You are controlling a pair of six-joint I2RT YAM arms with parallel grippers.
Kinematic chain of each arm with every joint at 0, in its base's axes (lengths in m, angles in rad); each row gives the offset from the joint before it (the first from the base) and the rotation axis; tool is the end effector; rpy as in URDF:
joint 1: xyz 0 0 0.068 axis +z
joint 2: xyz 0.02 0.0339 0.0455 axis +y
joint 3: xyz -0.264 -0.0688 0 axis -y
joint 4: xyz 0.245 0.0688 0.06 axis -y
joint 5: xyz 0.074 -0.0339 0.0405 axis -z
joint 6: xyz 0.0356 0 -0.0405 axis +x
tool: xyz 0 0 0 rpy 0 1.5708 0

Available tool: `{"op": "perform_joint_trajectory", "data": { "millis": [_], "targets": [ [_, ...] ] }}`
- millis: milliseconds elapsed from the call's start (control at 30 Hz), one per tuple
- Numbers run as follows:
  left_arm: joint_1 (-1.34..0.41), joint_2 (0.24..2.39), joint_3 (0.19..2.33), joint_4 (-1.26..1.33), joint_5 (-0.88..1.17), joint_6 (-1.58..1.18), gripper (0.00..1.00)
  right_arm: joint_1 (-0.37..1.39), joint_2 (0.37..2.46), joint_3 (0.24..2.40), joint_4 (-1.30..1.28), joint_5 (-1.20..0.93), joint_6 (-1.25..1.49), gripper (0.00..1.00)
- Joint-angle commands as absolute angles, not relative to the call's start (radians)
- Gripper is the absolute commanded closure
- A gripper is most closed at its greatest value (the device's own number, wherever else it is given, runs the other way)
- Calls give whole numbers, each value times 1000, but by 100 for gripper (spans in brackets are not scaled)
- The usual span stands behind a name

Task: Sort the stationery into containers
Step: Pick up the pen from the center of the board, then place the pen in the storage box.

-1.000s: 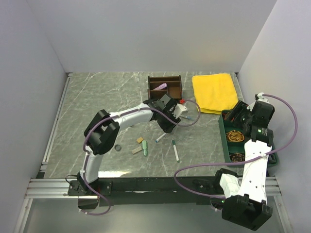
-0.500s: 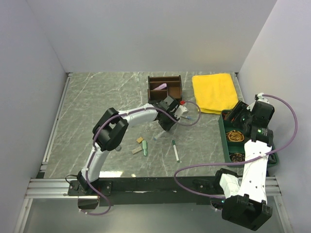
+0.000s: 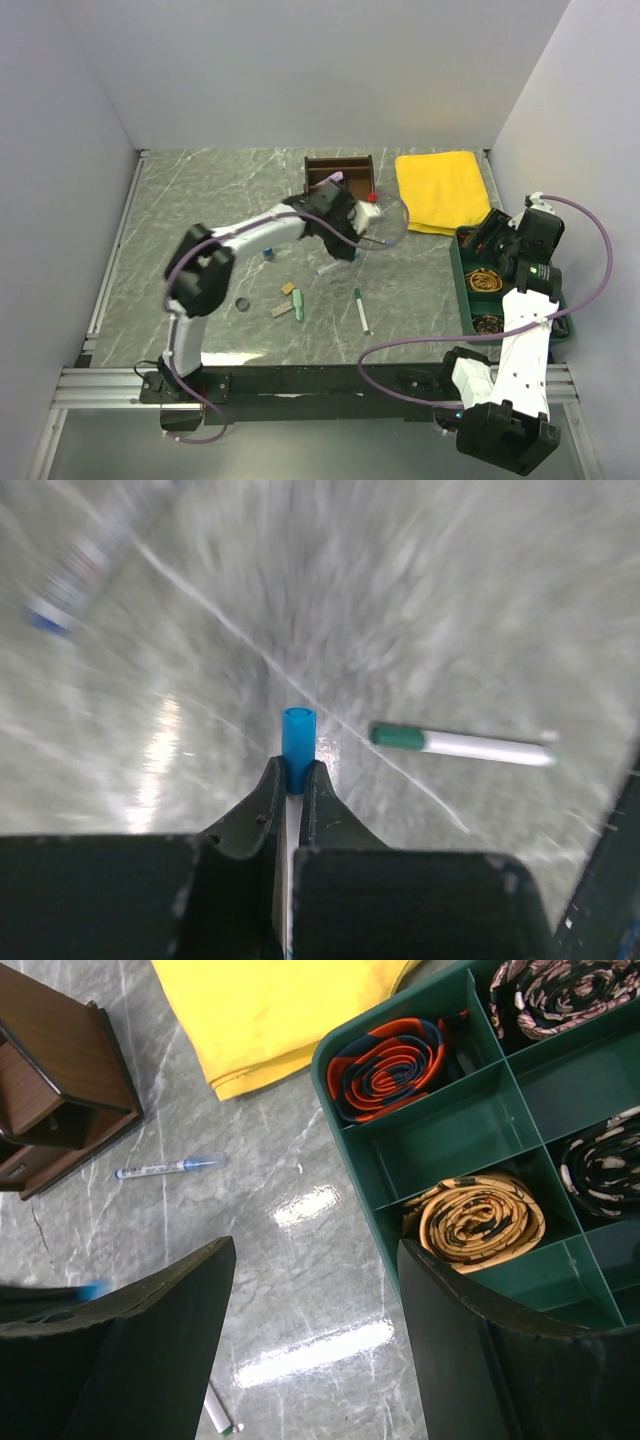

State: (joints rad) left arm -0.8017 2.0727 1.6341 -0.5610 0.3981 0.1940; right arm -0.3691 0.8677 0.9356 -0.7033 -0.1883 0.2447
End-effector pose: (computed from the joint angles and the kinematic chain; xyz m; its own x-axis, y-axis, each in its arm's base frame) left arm 0.3045 -0.3344 0.2054 -0.4183 0.6877 -0.5934 0.9058 0.3648 -0.2158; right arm 0.1678 -0.0578 0.3267 -0.4852 0.4429 -0.7539 0.3416 0.8897 0.3028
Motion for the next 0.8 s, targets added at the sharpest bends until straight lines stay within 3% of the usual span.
{"op": "perform_joint_trajectory", "data": {
  "millis": [0, 67, 300, 767],
  "targets": [
    [-701, 1820, 1573, -320, 687, 308, 99, -367, 858, 962, -683, -170, 241, 26],
    [-654, 1784, 1551, -279, 832, 380, 99, -367, 856, 956, -680, -176, 245, 26],
    [-560, 1850, 1601, -298, 1040, 659, 99, -367, 859, 959, -673, -184, 256, 26],
    [-474, 2039, 1713, -195, 1163, 845, 99, -367, 890, 979, -693, -169, 235, 27]
  ]
}}
